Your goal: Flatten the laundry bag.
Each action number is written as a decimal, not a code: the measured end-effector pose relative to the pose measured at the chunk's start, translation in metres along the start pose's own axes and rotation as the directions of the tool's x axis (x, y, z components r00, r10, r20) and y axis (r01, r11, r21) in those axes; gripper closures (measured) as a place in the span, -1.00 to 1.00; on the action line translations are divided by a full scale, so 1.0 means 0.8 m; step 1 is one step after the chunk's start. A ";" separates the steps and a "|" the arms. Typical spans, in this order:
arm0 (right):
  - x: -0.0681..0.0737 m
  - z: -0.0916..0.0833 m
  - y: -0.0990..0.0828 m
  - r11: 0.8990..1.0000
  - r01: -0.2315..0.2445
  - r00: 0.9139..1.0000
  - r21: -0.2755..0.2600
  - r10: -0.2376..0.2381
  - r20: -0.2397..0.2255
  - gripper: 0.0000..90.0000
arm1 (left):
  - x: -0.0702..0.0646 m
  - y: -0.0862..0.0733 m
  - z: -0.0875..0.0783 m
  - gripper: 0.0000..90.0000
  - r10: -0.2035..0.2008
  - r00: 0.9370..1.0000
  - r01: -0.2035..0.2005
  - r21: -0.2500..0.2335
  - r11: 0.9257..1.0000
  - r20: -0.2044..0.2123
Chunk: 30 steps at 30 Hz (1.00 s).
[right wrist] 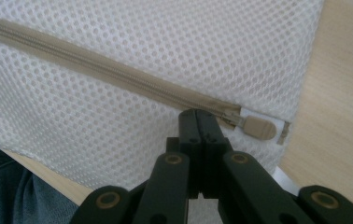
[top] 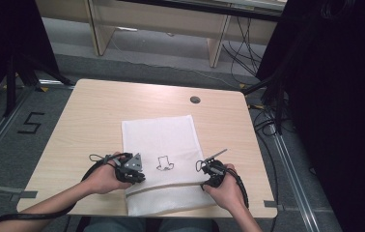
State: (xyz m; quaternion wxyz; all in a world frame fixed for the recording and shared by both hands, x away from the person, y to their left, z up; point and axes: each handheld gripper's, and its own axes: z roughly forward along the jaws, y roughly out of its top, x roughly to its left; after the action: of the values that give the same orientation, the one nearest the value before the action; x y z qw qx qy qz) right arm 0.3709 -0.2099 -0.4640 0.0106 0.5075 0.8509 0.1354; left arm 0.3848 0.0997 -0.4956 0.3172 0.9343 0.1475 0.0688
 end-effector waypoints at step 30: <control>0.056 0.020 -0.013 0.989 0.112 0.991 0.099 -0.104 -0.083 1.00 | 0.023 -0.016 -0.010 0.84 -0.006 0.994 0.013 0.067 0.998 -0.113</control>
State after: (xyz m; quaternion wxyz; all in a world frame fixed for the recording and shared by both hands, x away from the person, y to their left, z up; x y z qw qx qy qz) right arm 0.3430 -0.1722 -0.4762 -0.0416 0.4548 0.8828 0.1100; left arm 0.3973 0.1198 -0.4969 0.2768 0.9384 0.1718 0.1149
